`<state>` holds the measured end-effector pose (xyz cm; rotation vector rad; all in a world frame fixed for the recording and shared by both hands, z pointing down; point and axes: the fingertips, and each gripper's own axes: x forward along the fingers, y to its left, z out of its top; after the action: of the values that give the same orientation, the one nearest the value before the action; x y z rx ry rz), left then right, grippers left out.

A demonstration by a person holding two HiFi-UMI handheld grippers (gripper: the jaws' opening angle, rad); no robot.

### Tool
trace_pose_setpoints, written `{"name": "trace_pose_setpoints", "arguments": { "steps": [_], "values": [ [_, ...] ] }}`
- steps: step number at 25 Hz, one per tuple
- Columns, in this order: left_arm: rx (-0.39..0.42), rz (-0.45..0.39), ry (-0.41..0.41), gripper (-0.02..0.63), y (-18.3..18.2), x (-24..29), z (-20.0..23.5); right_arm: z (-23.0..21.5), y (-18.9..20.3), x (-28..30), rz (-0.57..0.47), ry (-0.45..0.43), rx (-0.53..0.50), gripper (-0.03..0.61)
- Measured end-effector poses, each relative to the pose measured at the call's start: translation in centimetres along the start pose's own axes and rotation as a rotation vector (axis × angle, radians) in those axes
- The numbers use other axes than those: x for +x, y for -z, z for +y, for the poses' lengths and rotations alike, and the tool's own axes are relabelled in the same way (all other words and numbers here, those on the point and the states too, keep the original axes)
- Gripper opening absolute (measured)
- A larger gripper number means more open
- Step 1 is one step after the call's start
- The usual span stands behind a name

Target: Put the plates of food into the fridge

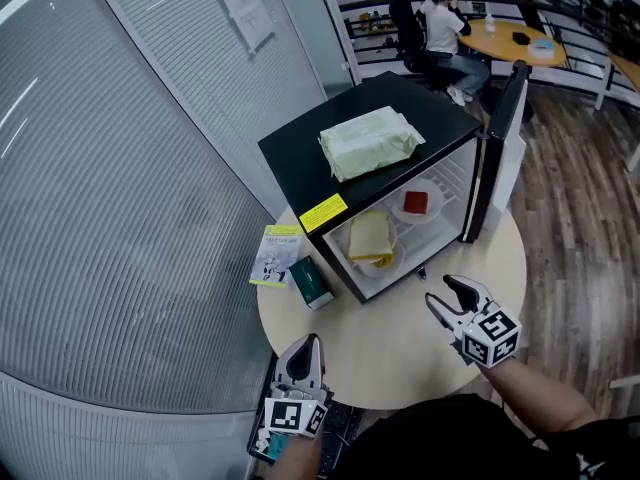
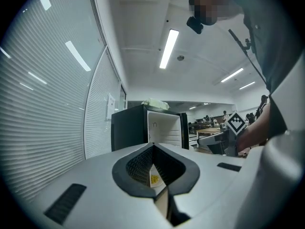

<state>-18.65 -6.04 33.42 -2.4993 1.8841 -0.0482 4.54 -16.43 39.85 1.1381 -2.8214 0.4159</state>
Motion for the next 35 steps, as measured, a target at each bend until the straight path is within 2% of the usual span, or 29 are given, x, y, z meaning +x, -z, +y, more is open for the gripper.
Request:
{"name": "trace_pose_setpoints", "arguments": {
  "steps": [5, 14, 15, 24, 28, 35],
  "values": [
    [0.005, -0.030, 0.020, 0.005, -0.7, 0.1, -0.7, -0.5, -0.2, -1.9, -0.005, -0.013, -0.009, 0.224],
    [0.007, -0.035, 0.026, 0.005, -0.8, -0.4, -0.7, -2.0, -0.9, -3.1, -0.025, 0.039, -0.026, 0.224],
    [0.008, -0.031, 0.027, 0.005, -0.6, -0.4, -0.7, -2.1, -0.9, -3.0, -0.025, 0.045, -0.029, 0.216],
    [0.027, -0.025, 0.015, 0.005, -1.0, -0.3, 0.4, -2.2, -1.3, -2.8, -0.058, 0.064, -0.042, 0.008],
    [0.029, -0.012, 0.011, 0.005, -1.1, -0.1, 0.8, -1.7, -1.4, -2.5, -0.056, 0.033, -0.046, 0.008],
    [0.030, -0.007, 0.013, 0.005, -0.9, 0.5, 1.5, -2.1, -1.2, -1.9, -0.046, 0.050, -0.046, 0.006]
  ]
}}
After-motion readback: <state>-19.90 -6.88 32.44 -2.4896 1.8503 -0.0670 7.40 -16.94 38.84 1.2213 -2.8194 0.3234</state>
